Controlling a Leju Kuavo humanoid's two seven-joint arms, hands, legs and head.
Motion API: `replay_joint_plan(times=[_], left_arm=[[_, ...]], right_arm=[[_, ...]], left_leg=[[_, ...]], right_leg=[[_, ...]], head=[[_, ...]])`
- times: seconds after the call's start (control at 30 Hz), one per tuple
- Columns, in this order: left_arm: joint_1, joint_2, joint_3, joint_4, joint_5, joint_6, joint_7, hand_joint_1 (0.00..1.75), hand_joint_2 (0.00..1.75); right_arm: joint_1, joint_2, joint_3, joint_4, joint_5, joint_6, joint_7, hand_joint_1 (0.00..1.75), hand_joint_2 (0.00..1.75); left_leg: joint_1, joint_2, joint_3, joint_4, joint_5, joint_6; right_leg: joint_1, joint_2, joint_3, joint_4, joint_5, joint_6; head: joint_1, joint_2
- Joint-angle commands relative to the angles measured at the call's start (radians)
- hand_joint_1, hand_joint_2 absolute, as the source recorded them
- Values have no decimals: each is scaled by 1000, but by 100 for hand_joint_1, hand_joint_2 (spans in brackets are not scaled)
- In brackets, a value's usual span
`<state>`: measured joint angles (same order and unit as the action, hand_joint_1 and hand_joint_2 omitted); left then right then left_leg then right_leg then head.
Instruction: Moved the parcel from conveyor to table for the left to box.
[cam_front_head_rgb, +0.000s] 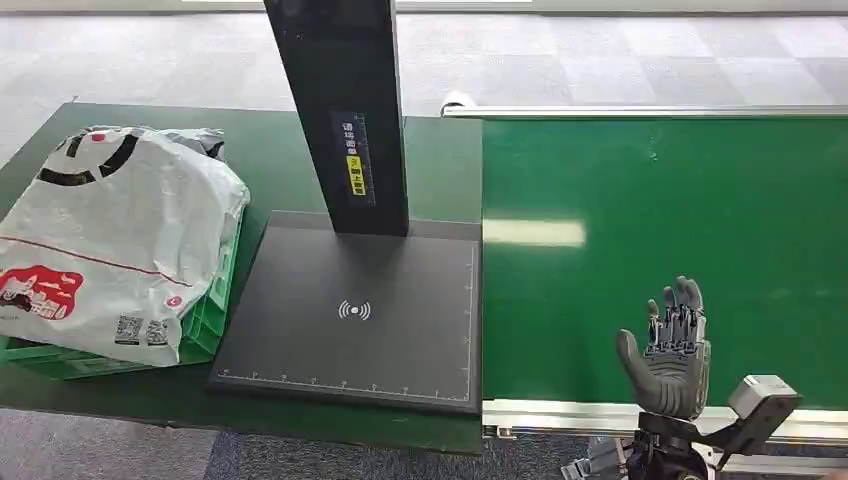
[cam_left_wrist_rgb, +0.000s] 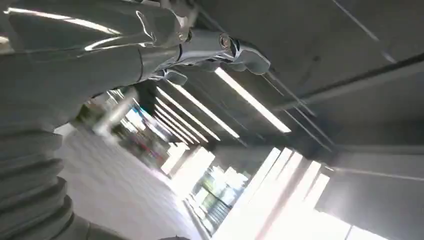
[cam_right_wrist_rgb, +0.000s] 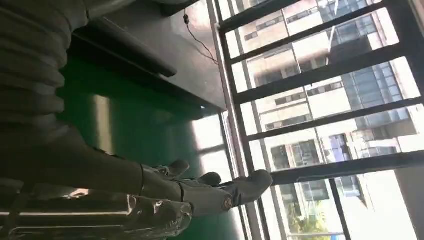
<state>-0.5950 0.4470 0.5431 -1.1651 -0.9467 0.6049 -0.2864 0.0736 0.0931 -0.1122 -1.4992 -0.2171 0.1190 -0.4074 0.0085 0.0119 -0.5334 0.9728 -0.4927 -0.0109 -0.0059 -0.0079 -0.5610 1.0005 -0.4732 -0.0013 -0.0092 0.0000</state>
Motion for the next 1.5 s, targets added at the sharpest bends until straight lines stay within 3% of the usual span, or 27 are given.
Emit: replay_joint_plan(times=[0.03, 0.07, 0.13, 0.17, 0.2, 0.27, 0.37, 0.4, 0.47, 0.5, 0.53, 0.6, 0.63, 0.67, 0.7, 0.87, 1.5], left_arm=[[278, -309, -328, -526, 868, -107, -363, 0, 175], [317, -322, -358, -571, 860, -79, -367, 0, 175], [436, -348, -514, -670, 1144, -465, -291, 0, 175], [461, -388, -544, -670, 1106, -462, -313, 0, 175], [487, -349, -663, -641, 1201, -663, -235, 0, 175], [531, -398, -763, -528, 1220, -828, -249, 0, 175], [526, -410, -788, -466, 1189, -820, -311, 0, 175], [524, -403, -795, -458, 1213, -849, -265, 0, 175], [526, -474, -814, -305, 1172, -849, -199, 0, 175], [526, -514, -824, -179, 1067, -733, -176, 0, 175], [520, -578, -821, 12, 1110, -743, -201, 0, 175], [516, -586, -821, 58, 1120, -748, -214, 0, 175], [500, -602, -847, 221, 1083, -724, -336, 0, 175], [502, -603, -871, 243, 1023, -673, -375, 0, 175], [528, -602, -868, 183, 1021, -689, -398, 0, 175], [588, -591, -827, -113, 1002, -732, -274, 0, 175], [568, -614, -761, -106, 962, -718, -280, 0, 175]], right_arm=[[4, -64, 34, 51, -41, -4, -22, 0, 175], [1, -66, 38, 53, -44, -6, -23, 0, 175], [-2, -62, 38, 49, -48, -9, -21, 0, 175], [-5, -61, 38, 49, -47, -10, -18, 0, 175], [-8, -64, 43, 50, -44, -5, -12, 0, 175], [-21, -60, 48, 58, -36, 9, 0, 0, 175], [-24, -57, 50, 61, -36, 10, 0, 0, 175], [-22, -60, 55, 60, -28, 13, 2, 0, 175], [-1, -50, 65, 48, 1, 22, 2, 0, 175], [13, -44, 76, 51, 15, 35, 4, 0, 175], [31, -39, 100, 69, 44, 38, 11, 0, 175], [33, -36, 107, 81, 46, 40, 12, 0, 175], [36, -30, 135, 133, 59, 39, -14, 0, 175], [37, -30, 153, 158, 59, 55, -24, 0, 175], [27, -30, 172, 194, 64, 74, -52, 0, 175], [-29, -25, 188, 184, 81, 94, -80, 0, 175], [-107, 14, 171, 238, 122, 144, -41, 0, 175]], left_leg=[[0, -7, 0, -2, 2, 1], [-1, -3, 1, -2, 1, 1], [-1, 2, 2, -3, 0, 2], [-2, 4, 2, -2, -1, 1], [-3, 0, 4, -5, 0, 3], [-3, 4, 3, -2, -2, 2], [-4, 3, 2, -2, -2, 3], [-4, 4, 2, -3, -2, 3], [-3, 6, 0, -1, -3, 2], [-3, 2, 2, -3, -2, 3], [-5, 0, 6, -6, -1, 3], [-4, 0, 5, -5, -1, 3], [-4, -2, 8, -9, 1, 3], [-4, -4, 7, -8, 1, 3], [-2, 1, 6, -6, -1, 3], [-1, 5, 0, 0, -4, 2], [-2, 3, 0, -1, -2, 2]], right_leg=[[0, -6, 4, -4, 0, 1], [-1, -3, 4, -3, 0, 1], [-1, 1, 4, -4, 1, 1], [-2, 3, 3, -3, 1, 1], [-3, 0, 6, -6, 1, 2], [-3, 3, 2, -3, 0, 1], [-4, 3, 3, -4, 0, 3], [-4, 4, 3, -5, 1, 3], [-3, 5, 1, -3, 0, 2], [-3, 2, 4, -5, 0, 2], [-5, 0, 7, -6, 0, 2], [-4, 0, 6, -6, 0, 2], [-4, -2, 10, -10, 2, 3], [-4, -2, 10, -10, 2, 3], [-2, 2, 7, -8, 1, 3], [-1, 5, 1, -3, 0, 2], [-2, 4, 1, -2, 1, 2]], head=[[0, 0], [1, 0], [0, 0], [-1, 0], [1, 0], [0, 0], [0, 0], [-1, 0], [0, 0], [0, 0], [0, 0], [-1, 0], [0, 0], [0, 0], [-1, 0], [0, 0], [0, 0]])
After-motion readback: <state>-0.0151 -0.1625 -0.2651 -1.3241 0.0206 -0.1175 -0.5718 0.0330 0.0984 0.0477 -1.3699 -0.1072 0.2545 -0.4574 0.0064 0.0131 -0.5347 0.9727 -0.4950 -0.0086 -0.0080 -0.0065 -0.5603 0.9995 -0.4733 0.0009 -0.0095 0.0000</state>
